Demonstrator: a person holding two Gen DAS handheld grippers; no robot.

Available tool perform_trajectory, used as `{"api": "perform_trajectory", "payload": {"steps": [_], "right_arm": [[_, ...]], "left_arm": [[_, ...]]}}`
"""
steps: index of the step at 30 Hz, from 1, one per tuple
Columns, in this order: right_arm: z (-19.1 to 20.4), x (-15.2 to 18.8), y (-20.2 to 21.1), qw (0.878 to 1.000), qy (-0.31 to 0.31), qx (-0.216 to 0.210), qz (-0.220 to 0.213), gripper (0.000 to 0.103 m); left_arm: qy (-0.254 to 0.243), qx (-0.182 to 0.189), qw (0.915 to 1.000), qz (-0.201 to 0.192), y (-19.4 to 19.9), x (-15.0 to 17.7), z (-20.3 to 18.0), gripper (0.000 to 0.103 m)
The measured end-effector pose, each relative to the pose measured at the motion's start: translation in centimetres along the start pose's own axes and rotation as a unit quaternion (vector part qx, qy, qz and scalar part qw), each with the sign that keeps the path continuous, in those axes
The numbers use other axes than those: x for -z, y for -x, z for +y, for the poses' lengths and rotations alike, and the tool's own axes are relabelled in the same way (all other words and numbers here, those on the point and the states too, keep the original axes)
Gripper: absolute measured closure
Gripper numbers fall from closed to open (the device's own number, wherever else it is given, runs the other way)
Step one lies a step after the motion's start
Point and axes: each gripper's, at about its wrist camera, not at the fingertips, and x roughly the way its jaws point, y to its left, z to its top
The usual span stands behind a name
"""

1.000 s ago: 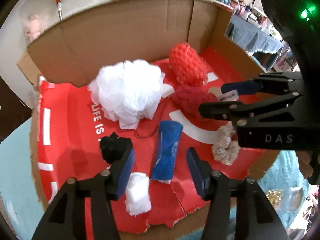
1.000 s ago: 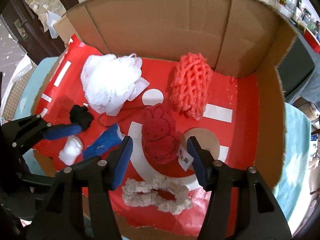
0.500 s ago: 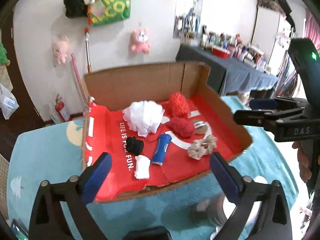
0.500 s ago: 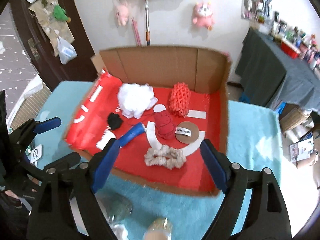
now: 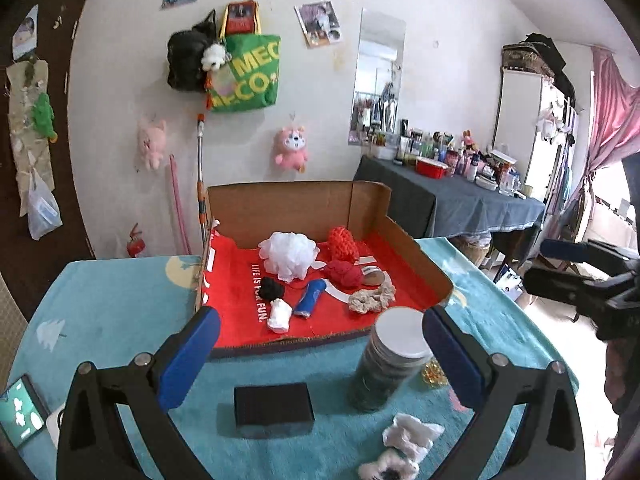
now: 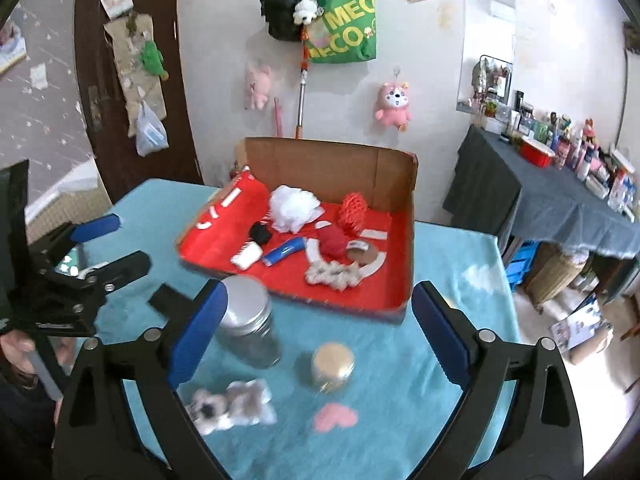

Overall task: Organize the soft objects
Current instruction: 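Withdraw both open tools from the box back toward the remaining items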

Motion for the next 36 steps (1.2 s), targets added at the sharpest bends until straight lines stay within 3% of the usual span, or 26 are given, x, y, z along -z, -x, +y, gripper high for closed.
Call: {"api": "perform_trajectory", "payload": {"steps": [13,23,36], "right_arm": [[0.6,8.2,3.3,0.997,-0.036,0.043,-0.056,0.008],[0.3,13.2,1.7,0.994,-0.062,0.070,-0.055,0.008],[0.8,17.4,-2.9,0.995,-0.071,0.070,0.001,0.008]], "left_arm": [[-0.006,-0.007,0.9992,-0.038,3.4,5.7,-2.8,0.000],[0.015,0.000,0.9999,-0.001,1.7,9.7,-3.3,0.000],[0.020,-0.011,0.9977,0.063,-1.3,14.1,-3.1,0.000]]}}
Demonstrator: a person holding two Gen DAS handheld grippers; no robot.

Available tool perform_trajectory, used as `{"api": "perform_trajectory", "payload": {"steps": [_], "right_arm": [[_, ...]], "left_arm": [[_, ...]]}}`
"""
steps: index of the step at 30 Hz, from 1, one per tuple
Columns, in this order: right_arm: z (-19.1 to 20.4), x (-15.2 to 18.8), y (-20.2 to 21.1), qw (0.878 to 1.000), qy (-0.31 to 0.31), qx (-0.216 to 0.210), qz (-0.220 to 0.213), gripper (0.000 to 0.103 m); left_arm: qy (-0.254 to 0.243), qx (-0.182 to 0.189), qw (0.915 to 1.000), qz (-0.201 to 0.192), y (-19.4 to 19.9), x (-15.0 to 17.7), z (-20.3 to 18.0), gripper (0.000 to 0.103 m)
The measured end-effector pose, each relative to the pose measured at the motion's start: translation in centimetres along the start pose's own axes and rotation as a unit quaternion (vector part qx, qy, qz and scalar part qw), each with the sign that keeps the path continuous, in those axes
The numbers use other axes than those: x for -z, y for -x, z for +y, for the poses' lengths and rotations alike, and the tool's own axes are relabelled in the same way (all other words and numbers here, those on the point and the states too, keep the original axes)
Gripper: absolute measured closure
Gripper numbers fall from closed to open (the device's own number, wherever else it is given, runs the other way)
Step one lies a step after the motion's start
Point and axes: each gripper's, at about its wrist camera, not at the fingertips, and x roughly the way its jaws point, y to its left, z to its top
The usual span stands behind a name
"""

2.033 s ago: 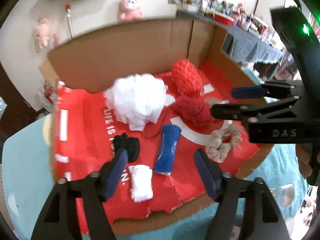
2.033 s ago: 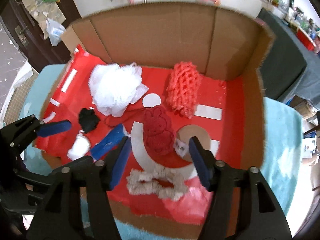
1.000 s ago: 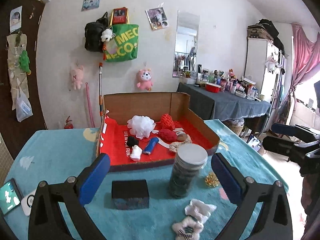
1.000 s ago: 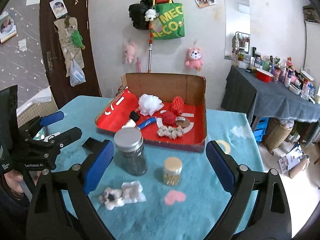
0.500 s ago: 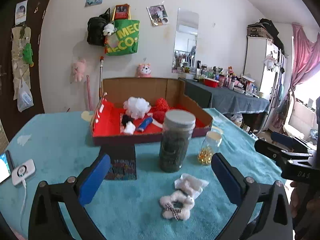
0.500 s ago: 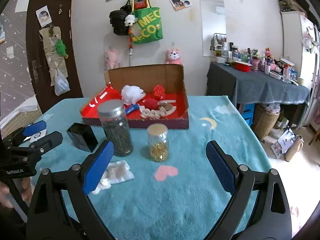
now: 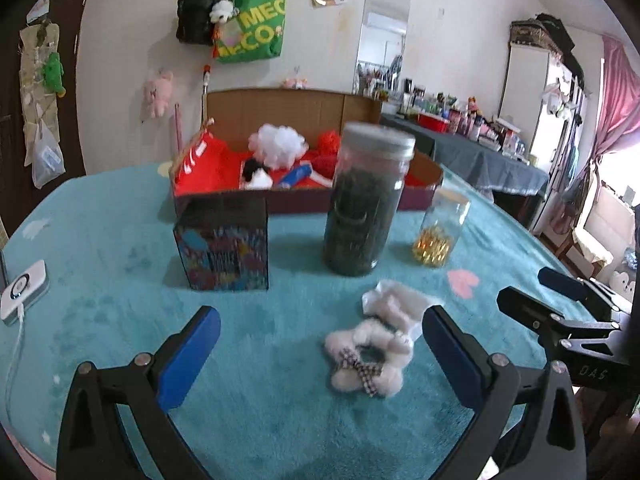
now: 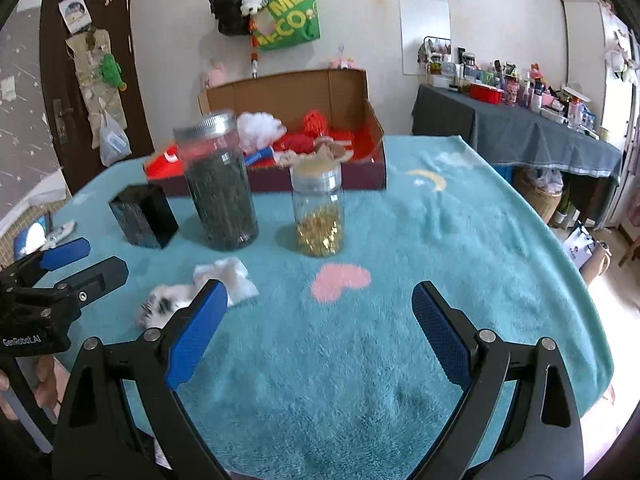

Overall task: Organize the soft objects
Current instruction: 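Withdraw both open tools from the box back toward the remaining items, then grasp the white bear plush with the left tool while the right tool grasps the white cloth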

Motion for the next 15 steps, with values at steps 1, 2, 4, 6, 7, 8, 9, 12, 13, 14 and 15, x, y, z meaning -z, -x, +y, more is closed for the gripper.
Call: {"api": "perform_trajectory", "payload": {"steps": [1,2,4,6,7,8,9,12,13,14,15], "right_arm": [[0.0,0.2,-0.2,1.000,-0.001,-0.001,0.003,0.008],[-0.1,0.4,-0.5,1.000,-0.004,-0.003,0.007,0.008],[-0.3,0.8,-1.0,1.000,-0.009,-0.005,0.016,0.008],[-0.4,1.1,-1.4,1.000,-0.013,-0.005,0.022,0.008],[-0.5,1.1,-1.6,1.000,-0.014,-0.006,0.025,0.008],[-0.6,1.2,-1.7,0.999,-0.016,-0.006,0.027,0.008],[-0.7,1.2,-1.8,0.999,-0.018,-0.006,0.028,0.008],[-1.2,1.0,-2.2,0.999,-0.024,-0.006,0.037,0.008],[-1.3,0.9,-2.3,0.999,-0.025,-0.007,0.041,0.008],[-1.5,0.7,-2.4,0.998,-0.027,-0.010,0.047,0.008],[-1.6,0.6,-2.5,0.998,-0.029,-0.012,0.050,0.008]], "left_arm": [[0.001,0.000,1.0000,0.004,-0.2,0.2,0.1,0.000],[0.002,0.001,1.0000,0.008,-0.4,0.4,0.1,0.000],[0.005,0.002,0.9998,0.019,-0.9,0.7,0.1,0.000],[0.003,0.001,0.9996,0.029,-1.4,1.0,0.1,0.000],[0.003,0.001,0.9995,0.030,-1.5,1.1,0.1,0.000],[0.002,0.001,0.9995,0.033,-1.7,1.1,0.1,0.000],[0.002,0.003,0.9993,0.036,-1.8,1.1,0.1,0.000],[0.002,0.015,0.9986,0.050,-2.2,1.1,-0.1,0.000],[0.001,0.020,0.9982,0.056,-2.4,1.0,-0.1,0.000],[-0.001,0.025,0.9978,0.062,-2.6,1.0,-0.3,0.000],[-0.004,0.028,0.9973,0.068,-2.8,1.0,-0.4,0.000]]}}
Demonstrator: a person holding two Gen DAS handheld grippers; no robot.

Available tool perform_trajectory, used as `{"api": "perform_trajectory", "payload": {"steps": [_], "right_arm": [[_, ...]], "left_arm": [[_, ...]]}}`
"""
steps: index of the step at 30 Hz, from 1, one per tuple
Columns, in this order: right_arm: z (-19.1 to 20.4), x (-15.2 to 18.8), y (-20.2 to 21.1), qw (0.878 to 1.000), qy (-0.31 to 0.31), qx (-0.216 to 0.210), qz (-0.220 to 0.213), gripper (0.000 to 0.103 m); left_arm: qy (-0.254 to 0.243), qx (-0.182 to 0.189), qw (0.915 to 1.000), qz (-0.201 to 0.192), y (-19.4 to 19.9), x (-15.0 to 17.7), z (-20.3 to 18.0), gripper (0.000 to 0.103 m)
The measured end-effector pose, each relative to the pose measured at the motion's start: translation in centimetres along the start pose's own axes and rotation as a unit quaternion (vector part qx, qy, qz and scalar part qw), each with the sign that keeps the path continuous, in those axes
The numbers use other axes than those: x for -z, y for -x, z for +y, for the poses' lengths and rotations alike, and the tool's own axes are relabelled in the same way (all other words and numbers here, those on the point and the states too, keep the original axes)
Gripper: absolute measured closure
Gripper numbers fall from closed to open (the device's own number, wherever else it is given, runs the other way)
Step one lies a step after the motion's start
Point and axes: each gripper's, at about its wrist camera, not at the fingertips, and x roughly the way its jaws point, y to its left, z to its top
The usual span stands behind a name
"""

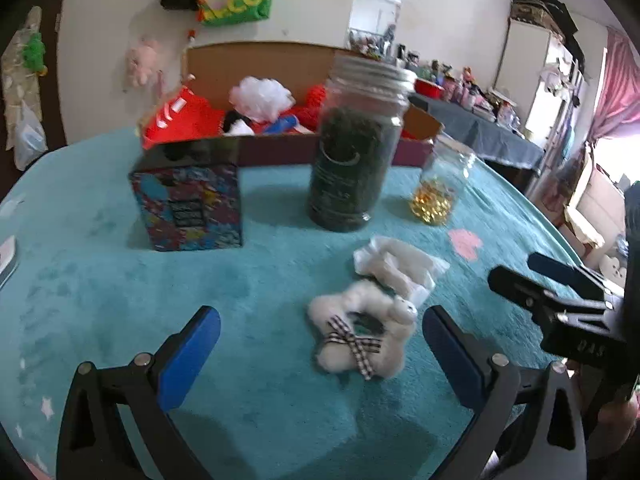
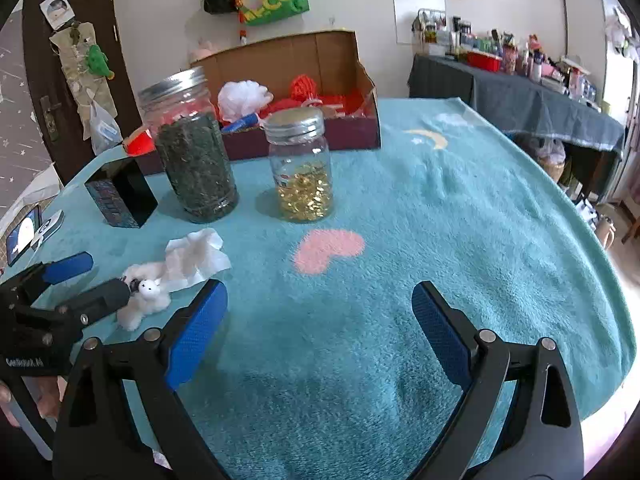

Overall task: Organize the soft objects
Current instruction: 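Grasp the white bear plush with the left tool while the right tool grasps the white cloth, then lift both held items and carry them toward the cardboard box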

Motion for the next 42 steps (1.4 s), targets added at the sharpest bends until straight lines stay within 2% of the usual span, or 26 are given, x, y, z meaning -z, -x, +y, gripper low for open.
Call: {"api": "perform_trajectory", "payload": {"steps": [5,8,13,18,21,23,26,27,28,29,30,31,32,33,34,36,42], "right_arm": [[-0.2,-0.8,-0.4,1.000,0.004,-0.007,0.011,0.008],[0.2,-1.5,-0.8,1.000,0.012,-0.020,0.017,0.008],[1.7,-2.7,-1.8,0.997,0.030,-0.069,0.034,0.008],[3.5,-3.4,-3.4,0.993,0.047,-0.097,0.053,0.008],[4.6,-3.3,-4.1,0.989,0.066,-0.118,0.065,0.008],[5.3,-3.1,-4.3,0.987,0.081,-0.118,0.069,0.008],[6.1,-2.8,-5.0,0.986,0.103,-0.108,0.076,0.009],[6.4,-2.6,-5.2,0.985,0.109,-0.108,0.078,0.010],[6.6,-2.4,-5.4,0.984,0.115,-0.108,0.078,0.017],[6.8,-2.3,-5.3,0.984,0.122,-0.103,0.074,0.030],[7.0,-2.2,-5.1,0.984,0.134,-0.098,0.065,0.041],[7.3,-2.1,-5.0,0.982,0.139,-0.107,0.064,0.069],[7.4,-2.0,-4.9,0.981,0.140,-0.120,0.065,0.079],[7.5,-1.9,-4.7,0.981,0.140,-0.123,0.061,0.080],[7.4,-1.9,-4.5,0.980,0.142,-0.128,0.058,0.087],[7.2,-2.1,-3.9,0.980,0.137,-0.134,0.050,0.088],[5.9,-3.4,-2.3,0.982,0.114,-0.150,0.031,0.088]], "left_arm": [[-0.028,0.013,0.9989,0.035,-1.5,-0.4,-0.7,0.000],[-0.045,0.006,0.9977,0.049,-2.2,-0.6,-0.8,0.000],[-0.058,0.002,0.9966,0.058,-2.3,-0.9,0.3,0.000],[-0.044,-0.027,0.9969,0.060,-2.3,-1.5,2.7,0.000],[-0.039,-0.016,0.9973,0.059,-1.8,-1.4,3.5,0.000],[-0.042,-0.005,0.9975,0.056,-1.6,-1.1,3.6,0.000],[-0.048,-0.004,0.9976,0.051,-1.5,-0.6,3.6,0.008],[-0.052,-0.008,0.9976,0.045,-1.5,-0.6,3.6,0.014],[-0.053,-0.001,0.9977,0.042,-1.4,-0.6,3.5,0.022],[-0.053,0.005,0.9979,0.039,-1.3,-0.6,3.5,0.026],[-0.054,0.007,0.9979,0.036,-1.2,-0.5,3.4,0.042],[-0.056,0.010,0.9978,0.034,-1.1,-0.6,3.2,0.049],[-0.056,0.012,0.9978,0.034,-1.1,-0.7,3.2,0.050],[-0.053,0.018,0.9978,0.034,-1.1,-0.8,3.2,0.057],[-0.050,0.026,0.9979,0.033,-1.1,-1.0,3.2,0.058],[-0.046,0.037,0.9976,0.034,-1.1,-1.3,3.1,0.062],[-0.053,0.058,0.9967,0.019,-0.5,-2.5,2.0,0.063]]}}
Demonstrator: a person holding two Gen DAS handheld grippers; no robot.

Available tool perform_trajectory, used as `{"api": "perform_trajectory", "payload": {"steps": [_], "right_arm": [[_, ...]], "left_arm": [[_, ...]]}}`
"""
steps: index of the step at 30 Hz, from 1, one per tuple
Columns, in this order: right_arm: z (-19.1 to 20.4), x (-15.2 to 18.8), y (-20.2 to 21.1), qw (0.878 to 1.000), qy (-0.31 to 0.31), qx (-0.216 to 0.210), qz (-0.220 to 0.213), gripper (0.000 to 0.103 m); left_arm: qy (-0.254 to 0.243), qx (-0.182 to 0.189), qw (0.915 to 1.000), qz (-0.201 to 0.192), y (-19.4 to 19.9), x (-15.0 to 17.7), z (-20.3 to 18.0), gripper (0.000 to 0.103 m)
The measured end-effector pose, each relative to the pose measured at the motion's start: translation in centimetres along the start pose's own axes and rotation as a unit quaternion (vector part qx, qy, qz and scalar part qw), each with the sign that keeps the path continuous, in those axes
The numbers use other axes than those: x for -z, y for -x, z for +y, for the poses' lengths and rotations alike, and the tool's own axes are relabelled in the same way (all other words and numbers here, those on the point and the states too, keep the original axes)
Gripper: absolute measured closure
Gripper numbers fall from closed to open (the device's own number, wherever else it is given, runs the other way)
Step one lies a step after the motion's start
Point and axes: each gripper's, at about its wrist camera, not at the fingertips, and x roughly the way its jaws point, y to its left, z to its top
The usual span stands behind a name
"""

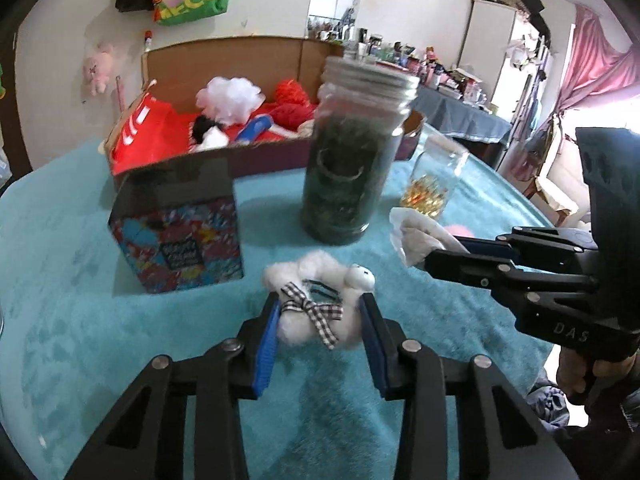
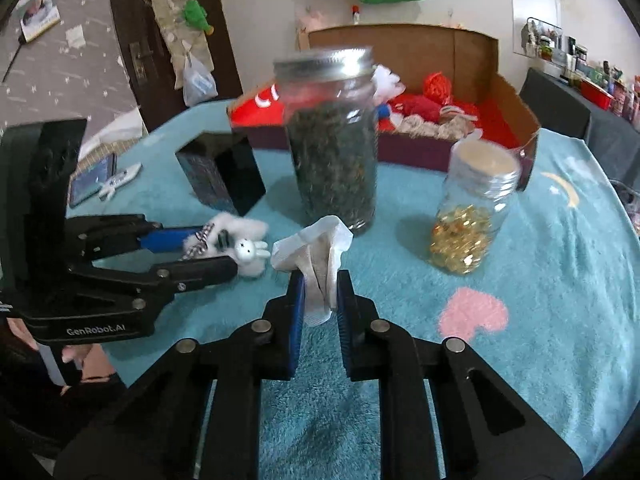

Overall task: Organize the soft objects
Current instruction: 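Lift both held items and carry them toward the cardboard box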

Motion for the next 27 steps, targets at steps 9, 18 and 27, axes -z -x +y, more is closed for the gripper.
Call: {"api": "perform_trajectory", "payload": {"steps": [9,18,27], "right_arm": [[-0.5,-0.3,0.9,1.000,-0.004,0.009,-0.007,0.088],[-1.9,0.4,1.3,1.000,-0.023,0.017,0.001,0.088],[-3.5,0.9,1.7,0.999,-0.041,0.029,0.006,0.088]], "left_arm": [[-0.006,0.002,0.9999,-0.011,0.3,-1.1,-0.5,0.063],[0.019,-0.016,0.9996,-0.011,1.2,-0.5,1.7,0.063],[0.046,-0.036,0.9982,-0.012,2.5,0.6,4.3,0.063]]}}
